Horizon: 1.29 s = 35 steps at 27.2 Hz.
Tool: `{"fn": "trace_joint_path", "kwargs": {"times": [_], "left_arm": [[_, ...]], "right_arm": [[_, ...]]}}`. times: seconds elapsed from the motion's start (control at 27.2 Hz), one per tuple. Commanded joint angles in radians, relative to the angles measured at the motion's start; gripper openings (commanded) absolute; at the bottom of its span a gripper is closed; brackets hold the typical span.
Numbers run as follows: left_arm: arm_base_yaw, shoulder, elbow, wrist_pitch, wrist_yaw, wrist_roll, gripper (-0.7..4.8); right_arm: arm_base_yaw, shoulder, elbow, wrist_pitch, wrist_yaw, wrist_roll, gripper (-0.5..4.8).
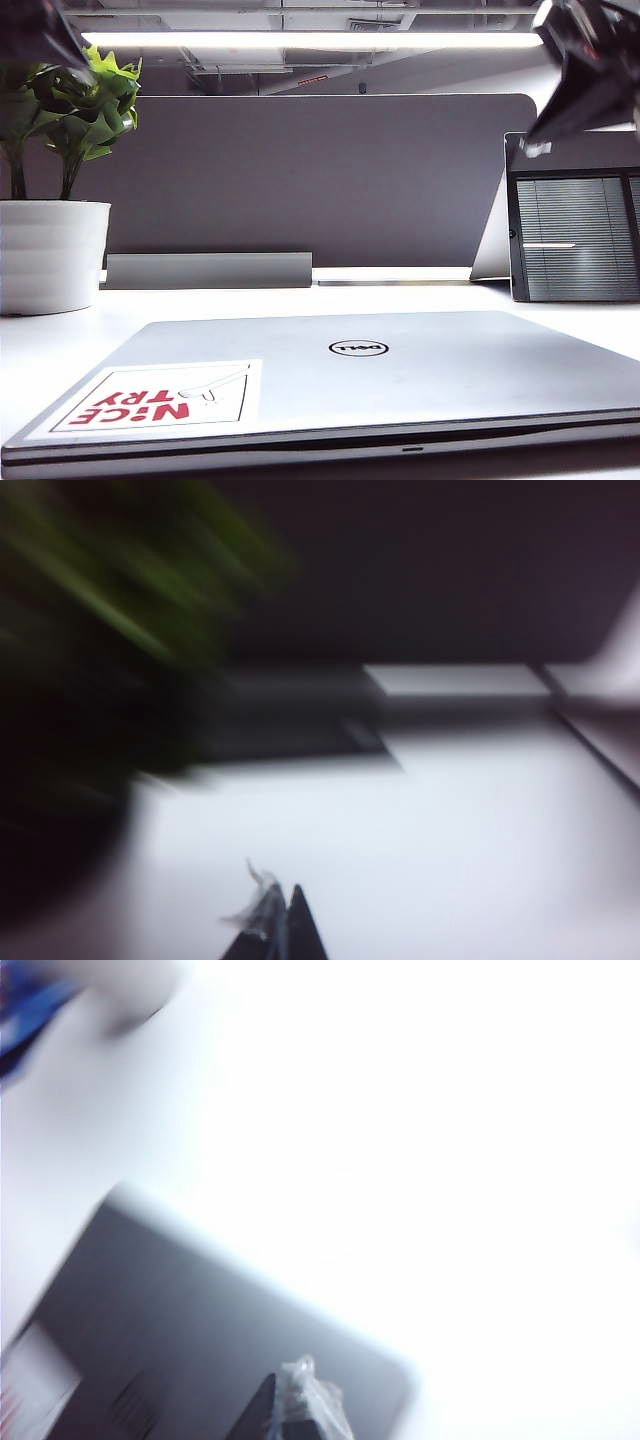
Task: Close the laptop lid.
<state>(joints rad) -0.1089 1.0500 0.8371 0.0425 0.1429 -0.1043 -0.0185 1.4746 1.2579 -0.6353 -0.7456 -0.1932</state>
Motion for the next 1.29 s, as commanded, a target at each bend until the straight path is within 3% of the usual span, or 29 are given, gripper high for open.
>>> {"fn": "trace_joint_path", "kwargs": {"times": [0.04,0.18,0.26,0.33,0.4,0.66,1.29], "left_arm": [[-0.002,-0.072,-0.001,0.026,-0.158,0.063,-0.05],[-0.002,-0.140,-0.003,-0.005,-0.199,0.122,-0.05],[-0.002,-0.154,-0.003,-0.017,-0.214,0.136,-0.05],[-0.002,-0.158,-0.003,-0.019,-0.174,0.137,-0.05],[-0.002,-0.158,-0.003,-0.019,-0.114,0.143,-0.05],[-0.002,-0.158,-0.003,-0.018,-0.055,0.142,-0.05],[-0.002,-0.157,-0.003,-0.019,-0.052,0.142,-0.05]], "right_arm": [[0.020,-0.109,0.004,0.177,0.259,0.157,-0.04],[0.091,-0.238,0.004,0.283,0.628,0.183,-0.04],[0.128,-0.279,0.004,0.323,0.761,0.183,-0.04],[0.156,-0.305,0.004,0.352,0.811,0.182,-0.04],[0.165,-0.316,0.004,0.368,0.815,0.183,-0.04],[0.164,-0.309,0.003,0.344,0.815,0.193,-0.03],[0.164,-0.306,0.003,0.340,0.818,0.193,-0.03]]}}
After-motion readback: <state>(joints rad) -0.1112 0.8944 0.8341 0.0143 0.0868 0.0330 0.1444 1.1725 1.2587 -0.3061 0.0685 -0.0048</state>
